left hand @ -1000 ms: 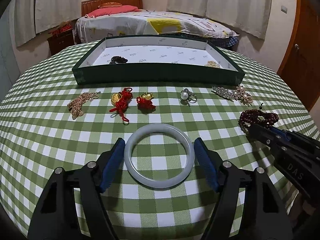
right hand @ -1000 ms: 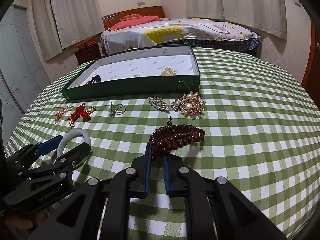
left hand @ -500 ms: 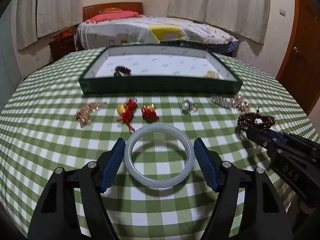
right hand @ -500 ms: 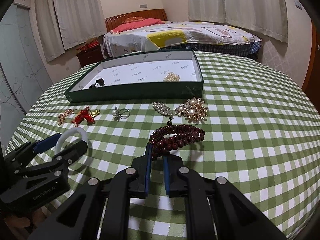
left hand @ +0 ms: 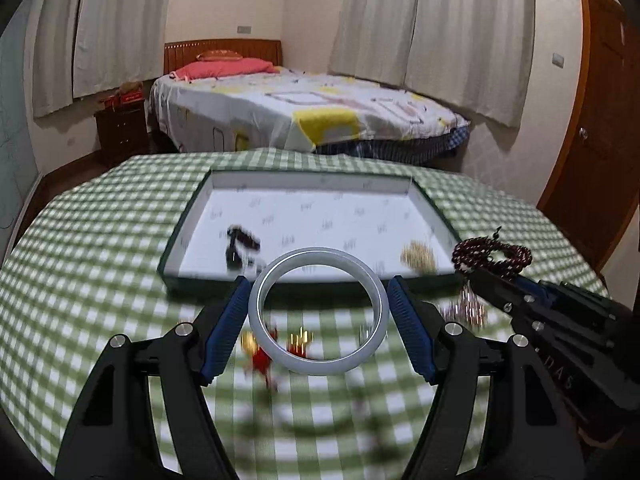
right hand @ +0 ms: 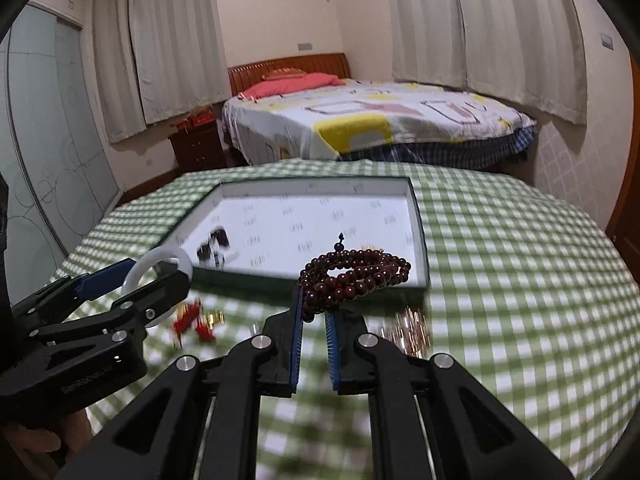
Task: Organize jewelry
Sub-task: 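Lower the bangle and bead bracelet into the box and open both grippers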
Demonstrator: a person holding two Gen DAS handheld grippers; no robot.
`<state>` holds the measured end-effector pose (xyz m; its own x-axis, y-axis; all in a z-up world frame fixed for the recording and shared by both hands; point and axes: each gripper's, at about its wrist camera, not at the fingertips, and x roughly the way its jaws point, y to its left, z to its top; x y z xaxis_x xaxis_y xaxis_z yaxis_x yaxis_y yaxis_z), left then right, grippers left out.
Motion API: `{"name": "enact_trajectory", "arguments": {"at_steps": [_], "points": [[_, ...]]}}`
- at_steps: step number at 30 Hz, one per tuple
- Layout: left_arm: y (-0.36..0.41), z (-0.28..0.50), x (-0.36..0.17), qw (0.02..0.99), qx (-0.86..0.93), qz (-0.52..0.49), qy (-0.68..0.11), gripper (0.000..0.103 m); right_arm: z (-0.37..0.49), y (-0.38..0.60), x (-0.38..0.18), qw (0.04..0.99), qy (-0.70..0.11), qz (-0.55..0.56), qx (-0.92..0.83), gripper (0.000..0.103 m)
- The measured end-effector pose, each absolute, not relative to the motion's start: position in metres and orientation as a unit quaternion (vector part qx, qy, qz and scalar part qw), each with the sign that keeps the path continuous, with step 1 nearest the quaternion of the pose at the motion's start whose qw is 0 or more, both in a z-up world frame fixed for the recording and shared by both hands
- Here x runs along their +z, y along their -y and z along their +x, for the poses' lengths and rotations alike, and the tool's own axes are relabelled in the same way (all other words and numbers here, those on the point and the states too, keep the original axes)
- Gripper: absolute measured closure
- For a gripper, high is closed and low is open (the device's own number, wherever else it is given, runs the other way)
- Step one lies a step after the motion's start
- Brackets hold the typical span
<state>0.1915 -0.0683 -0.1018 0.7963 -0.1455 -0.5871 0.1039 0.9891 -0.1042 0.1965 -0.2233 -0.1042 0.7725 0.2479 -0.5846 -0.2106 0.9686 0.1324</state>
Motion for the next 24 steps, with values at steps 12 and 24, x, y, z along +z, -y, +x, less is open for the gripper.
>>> {"name": "enact_trajectory", "arguments": {"at_steps": [12, 24], "points": [[0.064, 0.285, -0.119, 0.939, -0.063, -0.031, -0.337, 0.034, 0.283, 0.203, -0.119, 0.930, -0.336, 0.022, 0.148, 0.092], [0.060, 0.323, -0.174, 0.904, -0.070, -0.041, -0.421, 0.034, 0.319, 0.200, -0.167, 0.893, -0.418, 0.018, 0.164, 0.092]]}}
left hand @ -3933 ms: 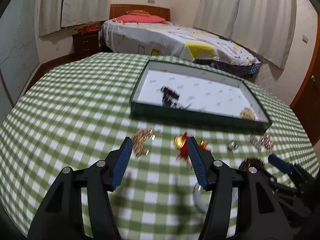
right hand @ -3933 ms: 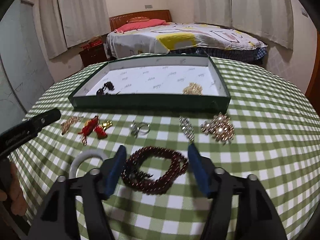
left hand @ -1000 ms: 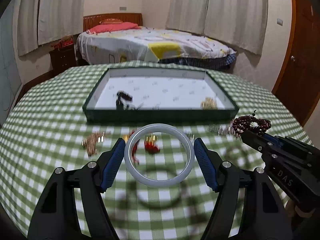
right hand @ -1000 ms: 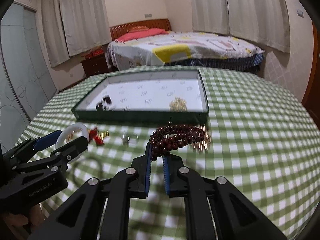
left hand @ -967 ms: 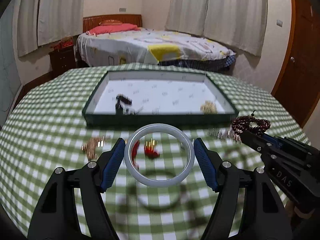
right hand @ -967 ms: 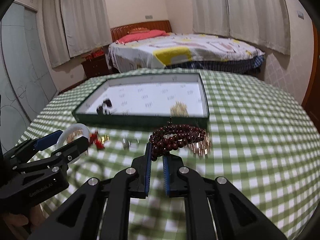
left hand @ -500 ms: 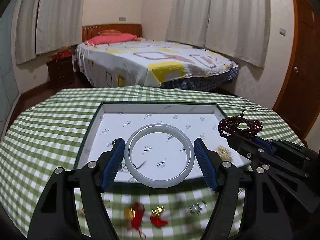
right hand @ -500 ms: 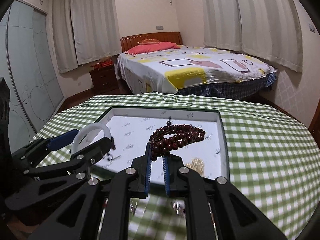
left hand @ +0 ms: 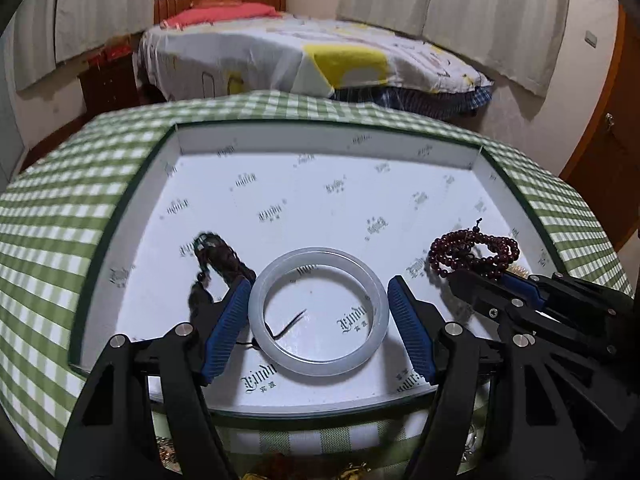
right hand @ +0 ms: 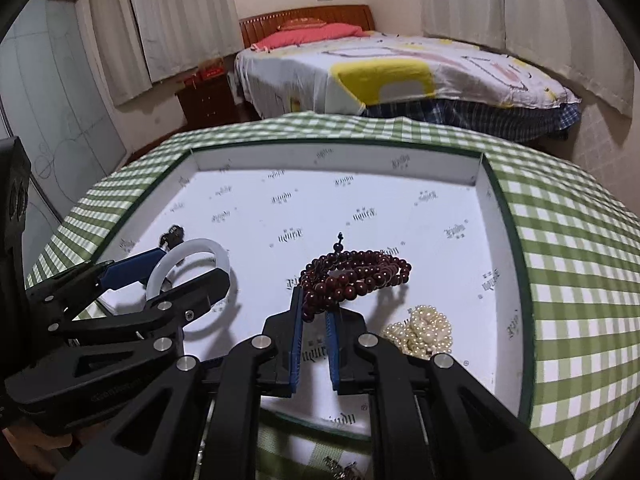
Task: Organize jewelry
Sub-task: 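Lower the bangle and bead bracelet into the box and open both grippers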
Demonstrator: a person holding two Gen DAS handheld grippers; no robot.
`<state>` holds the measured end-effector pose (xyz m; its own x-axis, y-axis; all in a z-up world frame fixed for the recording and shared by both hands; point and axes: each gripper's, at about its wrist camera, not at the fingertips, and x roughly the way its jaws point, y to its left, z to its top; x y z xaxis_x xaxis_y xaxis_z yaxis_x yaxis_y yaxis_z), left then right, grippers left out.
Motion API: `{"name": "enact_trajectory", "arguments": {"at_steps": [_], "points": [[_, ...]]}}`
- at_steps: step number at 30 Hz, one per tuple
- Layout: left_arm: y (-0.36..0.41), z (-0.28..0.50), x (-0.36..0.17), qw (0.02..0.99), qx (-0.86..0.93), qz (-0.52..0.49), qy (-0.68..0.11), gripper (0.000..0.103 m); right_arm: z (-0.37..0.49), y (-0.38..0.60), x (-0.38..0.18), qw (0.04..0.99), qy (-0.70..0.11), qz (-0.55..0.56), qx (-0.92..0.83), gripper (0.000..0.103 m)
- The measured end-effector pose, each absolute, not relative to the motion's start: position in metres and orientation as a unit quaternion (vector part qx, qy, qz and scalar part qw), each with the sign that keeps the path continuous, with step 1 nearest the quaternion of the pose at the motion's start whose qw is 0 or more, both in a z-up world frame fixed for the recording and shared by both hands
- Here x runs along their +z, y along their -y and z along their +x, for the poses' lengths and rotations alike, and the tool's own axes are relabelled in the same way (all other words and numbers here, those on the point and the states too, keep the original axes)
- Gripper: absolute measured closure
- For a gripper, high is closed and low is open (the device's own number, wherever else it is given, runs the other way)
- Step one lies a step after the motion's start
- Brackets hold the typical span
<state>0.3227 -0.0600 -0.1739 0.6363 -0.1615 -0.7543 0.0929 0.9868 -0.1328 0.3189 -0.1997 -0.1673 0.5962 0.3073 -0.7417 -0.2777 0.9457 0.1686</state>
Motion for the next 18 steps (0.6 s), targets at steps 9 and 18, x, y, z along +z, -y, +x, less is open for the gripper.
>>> {"name": "enact_trajectory", "arguments": {"at_steps": [9, 18], "points": [[0.060, 0.327, -0.177, 0.899, -0.085, -0.044, -0.427, 0.034, 0.323, 0.214, -0.172, 0.888, -0.426, 0.064, 0.163, 0.075], [0.058, 0.320, -0.162, 0.909, -0.091, -0.044, -0.404, 0.027, 0.318, 0.216, -0.162, 0.899, -0.404, 0.055, 0.158, 0.069]]}}
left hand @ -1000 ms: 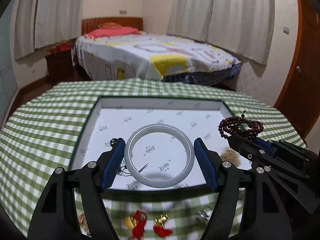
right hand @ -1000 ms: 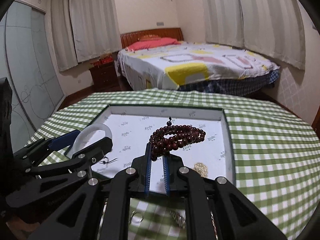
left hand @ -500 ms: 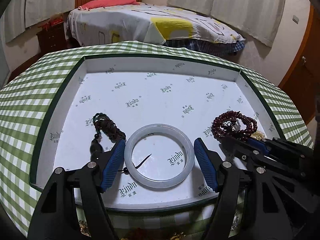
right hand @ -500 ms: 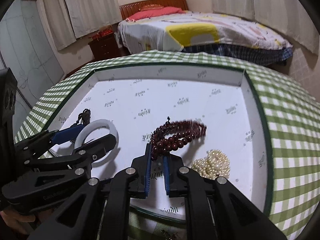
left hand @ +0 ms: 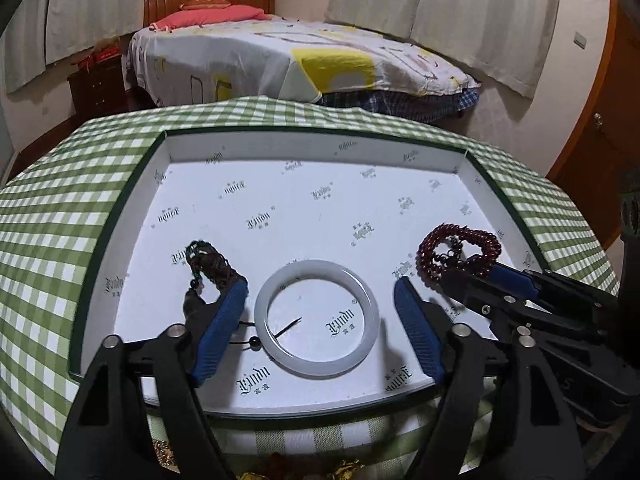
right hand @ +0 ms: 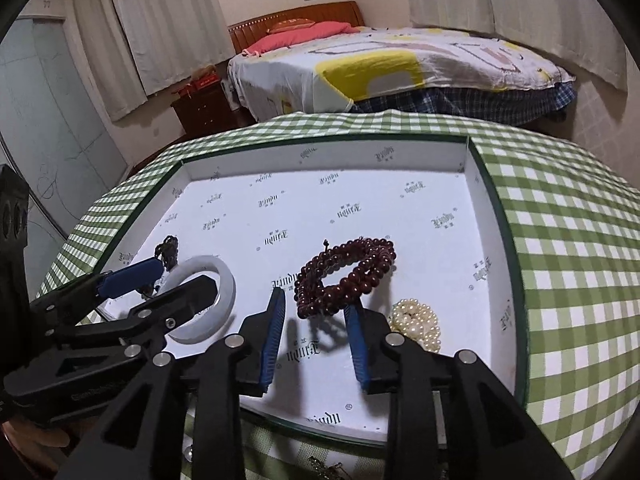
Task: Organize jewelry
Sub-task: 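Lower the bangle and bead bracelet into the box and open both grippers, then withdraw both grippers from the box back over the table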
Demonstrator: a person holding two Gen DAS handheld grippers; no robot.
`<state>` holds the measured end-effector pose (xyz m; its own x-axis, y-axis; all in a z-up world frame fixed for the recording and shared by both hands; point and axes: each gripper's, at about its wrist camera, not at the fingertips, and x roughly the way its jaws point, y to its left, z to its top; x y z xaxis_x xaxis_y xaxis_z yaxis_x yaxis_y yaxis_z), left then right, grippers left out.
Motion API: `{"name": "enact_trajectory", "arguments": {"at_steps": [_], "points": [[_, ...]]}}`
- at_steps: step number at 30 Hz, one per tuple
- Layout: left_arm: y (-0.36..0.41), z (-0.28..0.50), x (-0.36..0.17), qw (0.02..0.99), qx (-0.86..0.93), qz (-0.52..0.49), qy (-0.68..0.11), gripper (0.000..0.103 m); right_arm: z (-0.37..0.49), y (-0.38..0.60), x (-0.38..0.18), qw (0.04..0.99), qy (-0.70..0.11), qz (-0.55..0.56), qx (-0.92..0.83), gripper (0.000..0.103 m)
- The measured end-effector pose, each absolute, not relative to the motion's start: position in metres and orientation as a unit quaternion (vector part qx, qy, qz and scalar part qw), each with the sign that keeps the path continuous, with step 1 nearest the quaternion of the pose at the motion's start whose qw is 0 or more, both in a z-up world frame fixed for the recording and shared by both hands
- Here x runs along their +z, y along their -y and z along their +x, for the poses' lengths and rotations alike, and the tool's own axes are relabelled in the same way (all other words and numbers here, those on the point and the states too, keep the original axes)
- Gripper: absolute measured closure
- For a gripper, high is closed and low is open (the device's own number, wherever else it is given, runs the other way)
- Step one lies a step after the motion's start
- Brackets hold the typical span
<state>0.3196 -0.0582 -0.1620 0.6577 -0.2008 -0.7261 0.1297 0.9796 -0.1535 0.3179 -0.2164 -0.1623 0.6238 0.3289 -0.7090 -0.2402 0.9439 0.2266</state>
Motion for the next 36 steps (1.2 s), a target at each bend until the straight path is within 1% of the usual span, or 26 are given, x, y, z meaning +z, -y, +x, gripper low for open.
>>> {"name": "enact_trajectory", "arguments": {"at_steps": [1, 3, 9, 19, 28, 36], "points": [[0.058, 0.318, -0.160, 0.910, -0.092, -0.047, -0.401, 0.027, 0.318, 0.217, -0.161, 0.900, -0.402, 0.056, 0.158, 0.067], [0.057, 0.316, -0.155, 0.913, -0.091, -0.050, -0.396, 0.026, 0.316, 0.217, -0.158, 0.902, -0.398, 0.056, 0.159, 0.065], [0.058, 0.310, -0.149, 0.916, -0.089, -0.045, -0.389, 0.026, 0.314, 0.216, -0.157, 0.900, -0.401, 0.056, 0.161, 0.062], [0.046, 0.304, -0.151, 0.914, -0.082, -0.060, -0.393, 0.026, 0.306, 0.210, -0.160, 0.896, -0.413, 0.042, 0.158, 0.054], [0.040, 0.293, -0.147, 0.916, -0.079, -0.064, -0.388, 0.026, 0.290, 0.215, -0.155, 0.899, -0.409, 0.044, 0.151, 0.052], [0.038, 0.274, -0.136, 0.922, -0.073, -0.072, -0.374, 0.026, 0.266, 0.226, -0.142, 0.911, -0.386, 0.055, 0.135, 0.052]]}}
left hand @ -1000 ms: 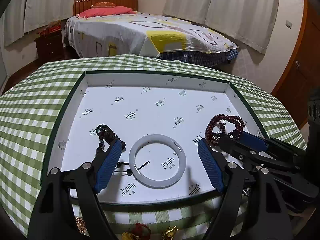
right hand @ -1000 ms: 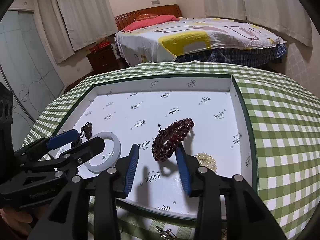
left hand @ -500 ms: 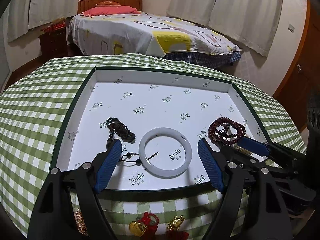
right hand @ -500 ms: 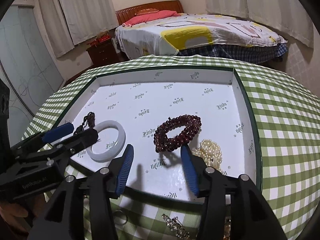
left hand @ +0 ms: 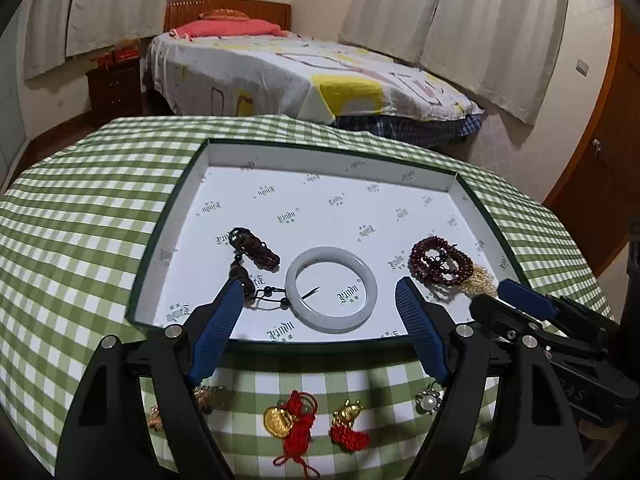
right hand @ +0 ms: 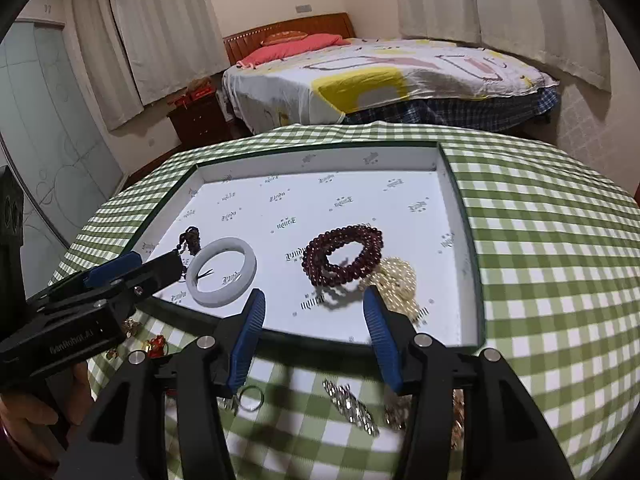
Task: Organize jewelry
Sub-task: 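Withdraw both grippers from the box back over the table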
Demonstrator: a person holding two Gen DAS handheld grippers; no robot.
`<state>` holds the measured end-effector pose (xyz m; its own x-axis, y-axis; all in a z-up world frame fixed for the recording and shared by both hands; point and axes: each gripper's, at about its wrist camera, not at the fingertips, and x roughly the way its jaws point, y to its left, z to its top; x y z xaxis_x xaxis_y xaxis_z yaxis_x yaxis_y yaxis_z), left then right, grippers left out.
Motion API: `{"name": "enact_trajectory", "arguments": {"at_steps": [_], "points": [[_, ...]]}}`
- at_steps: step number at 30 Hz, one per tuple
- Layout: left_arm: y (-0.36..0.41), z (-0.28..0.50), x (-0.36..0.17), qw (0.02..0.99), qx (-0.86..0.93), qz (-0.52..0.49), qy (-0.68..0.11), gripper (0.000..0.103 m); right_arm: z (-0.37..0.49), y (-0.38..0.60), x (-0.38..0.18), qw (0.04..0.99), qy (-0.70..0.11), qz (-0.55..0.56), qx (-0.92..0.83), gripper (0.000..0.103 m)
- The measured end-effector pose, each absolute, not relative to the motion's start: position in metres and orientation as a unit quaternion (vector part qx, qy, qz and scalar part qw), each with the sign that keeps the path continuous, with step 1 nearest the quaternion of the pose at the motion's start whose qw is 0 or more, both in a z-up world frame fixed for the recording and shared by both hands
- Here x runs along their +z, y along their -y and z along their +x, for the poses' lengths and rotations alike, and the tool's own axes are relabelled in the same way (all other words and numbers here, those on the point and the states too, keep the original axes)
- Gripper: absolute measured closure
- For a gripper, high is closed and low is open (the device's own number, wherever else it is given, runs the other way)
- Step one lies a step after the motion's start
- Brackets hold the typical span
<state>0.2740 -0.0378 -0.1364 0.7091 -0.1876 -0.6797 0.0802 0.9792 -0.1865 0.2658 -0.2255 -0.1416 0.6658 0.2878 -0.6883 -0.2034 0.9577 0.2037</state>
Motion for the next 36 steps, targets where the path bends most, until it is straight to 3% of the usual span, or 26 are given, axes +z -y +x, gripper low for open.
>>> {"name": "enact_trajectory", "arguments": {"at_steps": [13, 36], "points": [[0.033, 0.222, -0.117, 0.935, -0.058, -0.076, -0.342, 0.026, 0.214, 0.239, -0.125, 0.933, -0.343, 0.041, 0.104, 0.052], [-0.006, 0.163, -0.143, 0.932, -0.002, -0.078, -0.353, 0.027, 0.177, 0.249, -0.148, 0.933, -0.348, 0.037, 0.083, 0.054]]}}
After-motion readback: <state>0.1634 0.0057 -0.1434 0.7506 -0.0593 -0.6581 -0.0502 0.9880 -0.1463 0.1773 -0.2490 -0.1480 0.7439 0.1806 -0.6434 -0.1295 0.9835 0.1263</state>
